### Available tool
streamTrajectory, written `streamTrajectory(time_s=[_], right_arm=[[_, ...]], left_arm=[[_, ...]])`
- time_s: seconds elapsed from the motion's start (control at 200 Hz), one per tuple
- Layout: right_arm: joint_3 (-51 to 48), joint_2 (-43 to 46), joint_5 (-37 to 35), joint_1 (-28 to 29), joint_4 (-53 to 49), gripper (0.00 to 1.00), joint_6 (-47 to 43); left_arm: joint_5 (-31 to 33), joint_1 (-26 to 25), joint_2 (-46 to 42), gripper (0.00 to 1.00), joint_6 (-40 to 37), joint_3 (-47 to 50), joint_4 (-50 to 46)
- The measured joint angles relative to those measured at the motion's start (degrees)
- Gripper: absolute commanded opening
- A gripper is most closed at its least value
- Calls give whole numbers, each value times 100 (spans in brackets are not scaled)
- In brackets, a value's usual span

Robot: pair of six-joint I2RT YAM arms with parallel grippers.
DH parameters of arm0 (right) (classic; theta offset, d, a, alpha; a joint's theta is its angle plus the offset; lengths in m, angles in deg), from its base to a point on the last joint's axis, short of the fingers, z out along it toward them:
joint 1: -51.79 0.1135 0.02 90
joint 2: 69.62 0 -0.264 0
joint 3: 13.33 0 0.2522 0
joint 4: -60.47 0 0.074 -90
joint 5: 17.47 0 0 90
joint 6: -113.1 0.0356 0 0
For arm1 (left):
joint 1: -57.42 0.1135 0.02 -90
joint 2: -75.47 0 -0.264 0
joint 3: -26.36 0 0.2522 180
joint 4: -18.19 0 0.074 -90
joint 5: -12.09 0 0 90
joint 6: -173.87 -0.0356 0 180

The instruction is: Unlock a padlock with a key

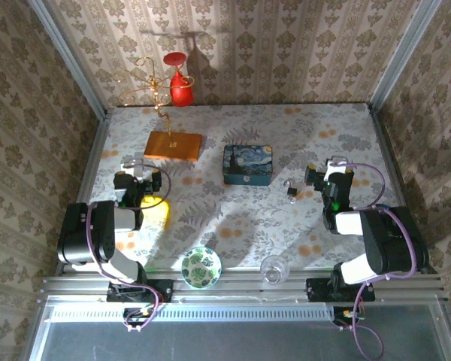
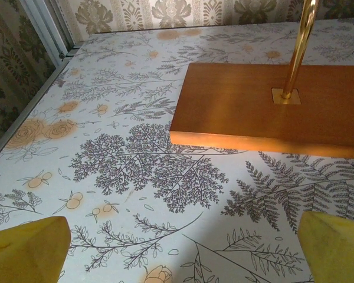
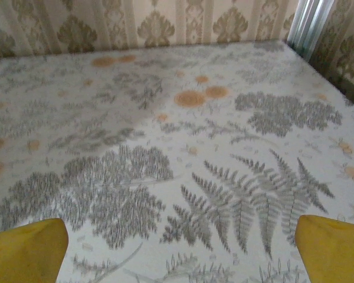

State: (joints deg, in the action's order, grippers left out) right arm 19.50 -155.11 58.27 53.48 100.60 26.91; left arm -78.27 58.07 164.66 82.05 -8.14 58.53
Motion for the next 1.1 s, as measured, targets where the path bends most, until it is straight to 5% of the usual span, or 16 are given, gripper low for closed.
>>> streamTrajectory(time_s=[0.555, 1.1], right_arm=[[369, -164, 1307, -184, -494, 100, -96], [369, -164, 1480, -188, -544, 100, -111]], left_arm=[[-94, -35, 0, 100, -103, -48, -144], [-96, -66, 0, 100, -125, -48, -142]])
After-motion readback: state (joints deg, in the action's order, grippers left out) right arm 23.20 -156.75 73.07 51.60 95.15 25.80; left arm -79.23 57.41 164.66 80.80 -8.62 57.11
